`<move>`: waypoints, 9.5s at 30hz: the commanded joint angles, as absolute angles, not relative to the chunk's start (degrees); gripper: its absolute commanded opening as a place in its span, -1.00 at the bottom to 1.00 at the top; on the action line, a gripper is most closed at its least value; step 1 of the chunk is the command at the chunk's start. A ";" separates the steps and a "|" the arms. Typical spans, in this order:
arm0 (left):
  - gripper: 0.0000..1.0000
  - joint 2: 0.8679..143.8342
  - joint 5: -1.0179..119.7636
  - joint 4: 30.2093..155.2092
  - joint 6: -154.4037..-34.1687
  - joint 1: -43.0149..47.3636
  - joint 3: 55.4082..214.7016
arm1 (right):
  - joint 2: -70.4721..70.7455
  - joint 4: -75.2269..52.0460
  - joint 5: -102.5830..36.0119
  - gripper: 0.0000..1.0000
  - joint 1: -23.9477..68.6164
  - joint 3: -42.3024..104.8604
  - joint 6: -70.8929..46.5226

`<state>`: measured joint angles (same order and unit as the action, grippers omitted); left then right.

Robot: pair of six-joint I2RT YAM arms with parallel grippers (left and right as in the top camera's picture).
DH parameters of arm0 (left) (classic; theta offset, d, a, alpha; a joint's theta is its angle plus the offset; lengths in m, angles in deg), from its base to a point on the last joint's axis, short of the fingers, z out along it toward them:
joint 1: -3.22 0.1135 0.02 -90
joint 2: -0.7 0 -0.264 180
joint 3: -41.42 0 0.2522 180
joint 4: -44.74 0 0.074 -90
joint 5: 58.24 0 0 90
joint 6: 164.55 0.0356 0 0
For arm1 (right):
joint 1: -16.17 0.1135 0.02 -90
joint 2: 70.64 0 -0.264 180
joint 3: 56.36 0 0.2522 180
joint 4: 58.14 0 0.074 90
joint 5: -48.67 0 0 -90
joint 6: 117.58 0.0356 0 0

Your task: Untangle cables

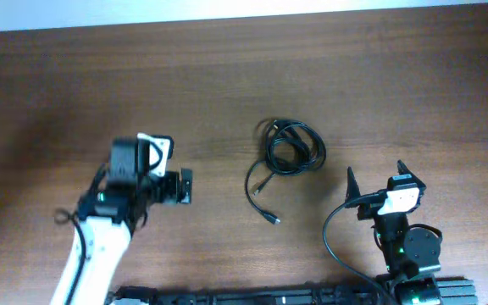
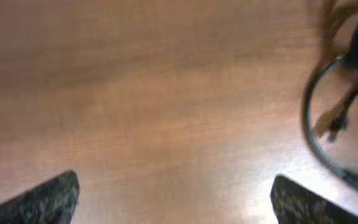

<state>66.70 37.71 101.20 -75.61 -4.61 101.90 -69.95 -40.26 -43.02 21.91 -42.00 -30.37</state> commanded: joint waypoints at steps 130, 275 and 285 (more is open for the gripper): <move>0.84 92.86 67.63 104.09 -82.67 -21.00 128.61 | 6.03 -14.09 -2.11 -0.92 22.15 11.31 -3.25; -1.00 91.09 97.25 70.97 -139.21 -5.25 128.61 | 18.64 3.28 -11.59 0.39 34.13 31.92 -34.65; -1.00 91.09 93.40 71.39 -129.42 -3.63 128.61 | 19.84 1.64 -24.07 -0.15 34.56 31.99 -29.12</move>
<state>91.57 95.31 71.32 -137.42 -4.22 128.26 20.80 2.23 -20.90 35.37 31.44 -33.30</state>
